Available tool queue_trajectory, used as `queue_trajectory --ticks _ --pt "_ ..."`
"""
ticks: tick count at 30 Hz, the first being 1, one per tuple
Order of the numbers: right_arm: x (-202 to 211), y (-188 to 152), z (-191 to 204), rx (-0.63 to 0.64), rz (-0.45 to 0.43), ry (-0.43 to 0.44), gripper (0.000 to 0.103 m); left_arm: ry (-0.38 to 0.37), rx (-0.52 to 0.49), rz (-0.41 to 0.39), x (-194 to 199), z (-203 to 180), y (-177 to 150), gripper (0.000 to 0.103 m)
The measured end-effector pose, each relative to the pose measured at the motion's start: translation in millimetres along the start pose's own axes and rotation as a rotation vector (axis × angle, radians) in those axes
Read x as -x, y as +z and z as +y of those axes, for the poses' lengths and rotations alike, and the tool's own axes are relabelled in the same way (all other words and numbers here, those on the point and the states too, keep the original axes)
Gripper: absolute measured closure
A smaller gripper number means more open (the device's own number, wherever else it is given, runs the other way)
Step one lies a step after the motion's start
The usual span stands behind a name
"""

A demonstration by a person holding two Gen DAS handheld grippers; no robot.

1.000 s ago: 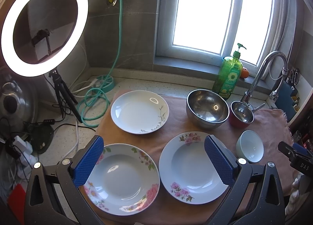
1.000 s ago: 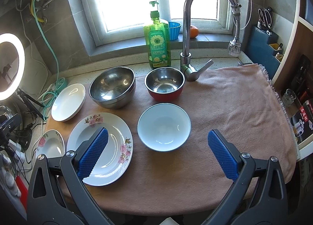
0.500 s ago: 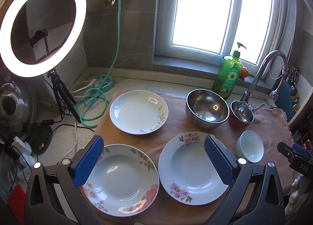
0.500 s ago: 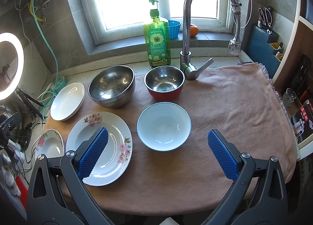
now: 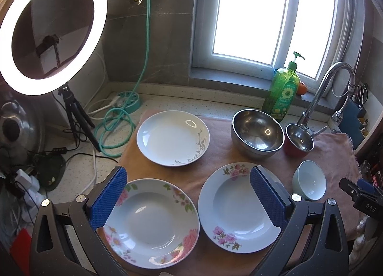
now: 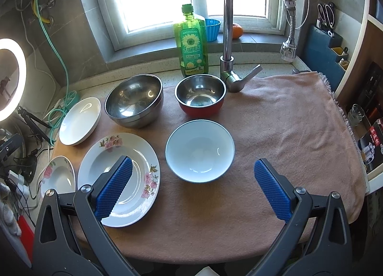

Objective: Organize plates and bowls

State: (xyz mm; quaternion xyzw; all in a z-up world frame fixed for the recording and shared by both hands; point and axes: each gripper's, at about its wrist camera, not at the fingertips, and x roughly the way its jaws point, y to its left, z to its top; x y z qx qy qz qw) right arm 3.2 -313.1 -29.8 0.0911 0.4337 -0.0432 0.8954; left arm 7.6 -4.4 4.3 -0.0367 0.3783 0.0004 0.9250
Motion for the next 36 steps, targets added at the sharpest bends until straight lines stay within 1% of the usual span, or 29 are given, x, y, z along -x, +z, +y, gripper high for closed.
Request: queue_trajectory --ticks 3,8,11,12,13,14,15,17,19,20,21,23,26,27,28,30,32,33,36 --pt "-7 -6 -2 -0.007 0.034 0.02 0.0 0.006 0.006 0.024 -6 7 -1 0.001" --pt "-18 -20 -8 -0.036 0.091 0.067 0.0 -0.007 -0.001 0.062 -18 15 -4 0.002" --pt "-21 -27 -10 -0.043 0.113 0.077 0.0 -0.011 -0.02 0.095 -29 15 -6 0.013" --pt "-23 -29 -11 -0.044 0.122 0.08 0.002 -0.018 -0.02 0.108 -34 16 -8 0.016" --pt "-25 -31 -11 -0.047 0.136 0.087 0.008 -0.029 -0.019 0.123 -38 17 -8 0.019" --pt "-28 -34 -11 -0.052 0.152 0.096 0.011 -0.042 -0.021 0.142 -43 17 -10 0.026" --pt "-31 -36 -11 -0.057 0.169 0.109 0.018 -0.054 -0.023 0.161 -49 17 -11 0.031" --pt "-39 -42 -10 -0.065 0.209 0.135 0.024 -0.076 -0.027 0.19 -58 15 -14 0.037" --pt "-48 -48 -8 -0.08 0.244 0.161 0.037 -0.104 -0.041 0.22 -67 11 -17 0.043" --pt "-52 -51 -7 -0.089 0.26 0.176 0.04 -0.116 -0.047 0.236 -72 9 -18 0.048" --pt "-56 -54 -6 -0.096 0.276 0.195 0.043 -0.129 -0.048 0.253 -77 8 -19 0.051" --pt "-63 -59 -5 -0.12 0.306 0.228 0.044 -0.172 -0.035 0.287 -87 7 -20 0.054" --pt "-72 -64 -5 -0.158 0.344 0.286 0.053 -0.202 -0.019 0.333 -103 6 -20 0.056" --pt "-75 -65 -5 -0.169 0.354 0.3 0.055 -0.21 -0.02 0.342 -106 6 -20 0.059" --pt "-77 -67 -5 -0.178 0.361 0.31 0.055 -0.221 -0.023 0.353 -108 5 -20 0.061" --pt "-83 -67 -4 -0.199 0.383 0.336 0.055 -0.247 -0.02 0.38 -115 4 -19 0.069" --pt "-86 -67 -3 -0.212 0.4 0.353 0.055 -0.262 -0.013 0.409 -125 3 -19 0.072" --pt "-88 -67 -2 -0.21 0.403 0.357 0.055 -0.27 -0.011 0.423 -129 2 -18 0.076" --pt "-91 -66 1 -0.208 0.408 0.367 0.056 -0.296 -0.004 0.457 -140 1 -18 0.078"
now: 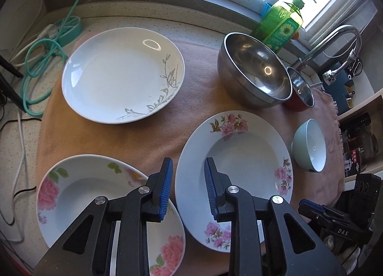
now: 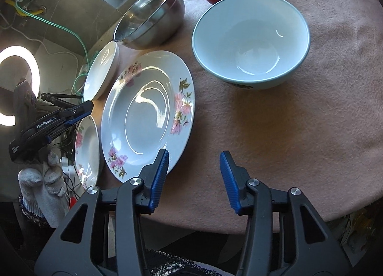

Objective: Organize plates and bowls

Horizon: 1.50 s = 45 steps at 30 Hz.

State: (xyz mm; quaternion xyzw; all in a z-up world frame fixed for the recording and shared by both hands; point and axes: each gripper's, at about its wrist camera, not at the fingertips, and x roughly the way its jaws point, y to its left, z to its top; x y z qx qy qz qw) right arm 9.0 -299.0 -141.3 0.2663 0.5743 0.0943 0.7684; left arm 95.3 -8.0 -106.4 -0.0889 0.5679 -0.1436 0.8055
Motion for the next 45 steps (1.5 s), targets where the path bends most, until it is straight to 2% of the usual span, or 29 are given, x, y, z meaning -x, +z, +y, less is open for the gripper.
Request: queue_trajectory --ticks 11,18,22,33,39,45 --pt "-13 8 -17 -0.082 0.033 0.049 0.056 -0.044 0.013 0.058 -22 4 21 0.082" --pt "-20 10 -21 -0.098 0.052 0.066 0.062 -0.041 0.007 0.082 -31 6 26 0.082" --pt "-21 9 -20 -0.094 0.057 0.07 0.066 -0.052 0.017 0.1 -36 8 28 0.082" --pt "-24 12 -18 -0.079 0.066 0.08 0.071 -0.088 0.037 0.126 -42 16 28 0.086" --pt "-25 13 -3 -0.006 0.061 0.056 0.086 -0.087 0.027 0.122 -41 14 28 0.086" --pt "-23 12 2 0.014 0.059 0.029 0.086 -0.081 0.027 0.116 -40 12 26 0.086"
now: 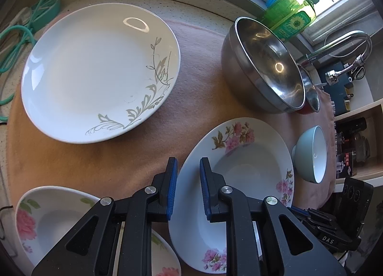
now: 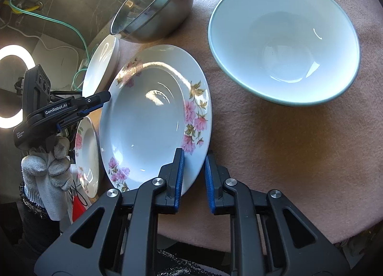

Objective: Organize plates and bowls

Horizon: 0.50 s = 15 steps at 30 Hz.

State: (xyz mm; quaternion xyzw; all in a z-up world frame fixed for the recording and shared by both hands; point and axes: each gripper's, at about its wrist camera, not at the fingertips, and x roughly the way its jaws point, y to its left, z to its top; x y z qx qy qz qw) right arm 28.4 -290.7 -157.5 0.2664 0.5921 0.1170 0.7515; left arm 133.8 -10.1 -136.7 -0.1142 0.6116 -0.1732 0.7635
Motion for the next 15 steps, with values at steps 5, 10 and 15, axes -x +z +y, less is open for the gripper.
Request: queue_trajectory --ticks 5,10,15 --pt "3 -3 -2 0.007 0.008 -0.012 0.086 0.005 -0.004 0.002 -1 -4 -5 0.086" --pt "1 -4 -1 0.005 0.017 -0.018 0.086 0.004 -0.009 0.008 -2 -11 -11 0.086" --pt "1 -7 -4 0.001 0.025 -0.02 0.085 0.003 -0.008 0.01 -3 -17 -19 0.086"
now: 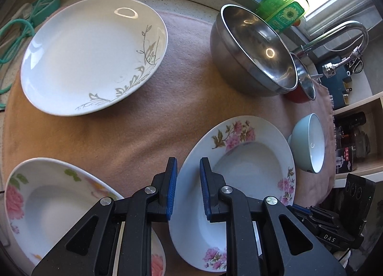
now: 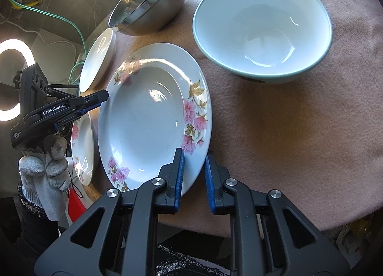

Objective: Organize plates and bowls

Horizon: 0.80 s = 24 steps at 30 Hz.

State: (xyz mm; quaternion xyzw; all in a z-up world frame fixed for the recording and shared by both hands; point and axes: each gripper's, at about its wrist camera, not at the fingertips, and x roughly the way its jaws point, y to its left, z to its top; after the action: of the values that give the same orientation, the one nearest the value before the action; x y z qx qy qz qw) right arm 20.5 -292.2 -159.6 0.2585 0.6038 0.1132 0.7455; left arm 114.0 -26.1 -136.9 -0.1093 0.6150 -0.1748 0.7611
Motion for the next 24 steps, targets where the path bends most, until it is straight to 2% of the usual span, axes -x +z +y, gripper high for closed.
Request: queue_trajectory --ticks 24 --pt "-25 5 12 0.014 0.039 0.002 0.085 0.0 0.005 0.001 0 -14 -28 0.086"
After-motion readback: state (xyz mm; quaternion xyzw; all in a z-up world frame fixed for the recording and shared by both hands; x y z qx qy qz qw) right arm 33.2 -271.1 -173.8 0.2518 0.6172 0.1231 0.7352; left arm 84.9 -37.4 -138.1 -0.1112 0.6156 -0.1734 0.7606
